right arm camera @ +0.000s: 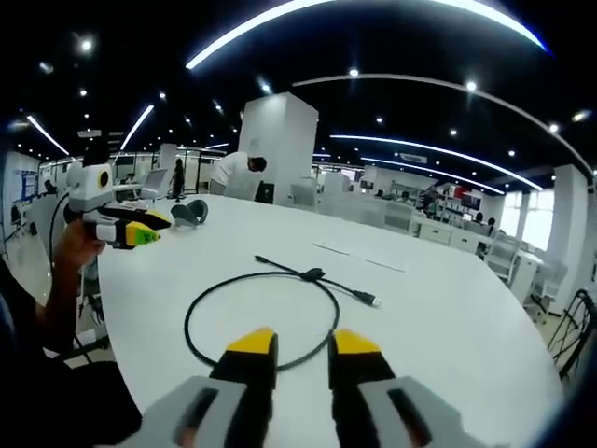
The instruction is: Find the charging cable on the desk, coil it up and secure with Velcro.
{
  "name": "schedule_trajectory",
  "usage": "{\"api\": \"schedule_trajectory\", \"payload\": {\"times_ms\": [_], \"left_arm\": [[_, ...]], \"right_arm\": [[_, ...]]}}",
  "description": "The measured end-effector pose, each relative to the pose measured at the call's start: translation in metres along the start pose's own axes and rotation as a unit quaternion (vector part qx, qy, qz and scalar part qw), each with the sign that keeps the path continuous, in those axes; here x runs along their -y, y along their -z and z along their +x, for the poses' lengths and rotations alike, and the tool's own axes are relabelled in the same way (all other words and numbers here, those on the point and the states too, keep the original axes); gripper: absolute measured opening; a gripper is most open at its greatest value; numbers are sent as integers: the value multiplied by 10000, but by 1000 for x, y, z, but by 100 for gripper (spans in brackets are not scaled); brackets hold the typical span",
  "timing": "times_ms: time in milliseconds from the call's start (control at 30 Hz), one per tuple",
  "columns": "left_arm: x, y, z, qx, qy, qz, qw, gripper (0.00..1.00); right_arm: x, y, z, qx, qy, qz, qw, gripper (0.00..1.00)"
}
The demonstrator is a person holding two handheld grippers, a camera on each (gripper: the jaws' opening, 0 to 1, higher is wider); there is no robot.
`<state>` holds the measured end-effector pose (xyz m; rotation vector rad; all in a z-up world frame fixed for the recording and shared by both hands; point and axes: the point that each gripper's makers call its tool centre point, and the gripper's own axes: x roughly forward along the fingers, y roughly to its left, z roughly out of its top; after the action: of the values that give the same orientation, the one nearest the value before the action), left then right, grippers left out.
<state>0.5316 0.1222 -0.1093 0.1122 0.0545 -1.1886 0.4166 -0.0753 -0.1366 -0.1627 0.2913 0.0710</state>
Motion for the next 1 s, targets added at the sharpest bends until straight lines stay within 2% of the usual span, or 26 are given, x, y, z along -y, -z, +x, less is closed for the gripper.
{"api": "schedule_trajectory", "payload": {"times_ms": [233, 600, 1000], "left_arm": [[2, -2, 1, 77, 60, 84, 9999, 32], [4, -1, 1, 42, 62, 138, 9999, 32], [3, 1, 2, -4, 50, 126, 9999, 32]], "right_arm": [[3, -4, 3, 155, 90, -118, 9998, 38], [-1, -13, -1, 369, 73, -225, 9990, 38], [-2, -6, 4, 189, 0, -309, 9993, 37]]}}
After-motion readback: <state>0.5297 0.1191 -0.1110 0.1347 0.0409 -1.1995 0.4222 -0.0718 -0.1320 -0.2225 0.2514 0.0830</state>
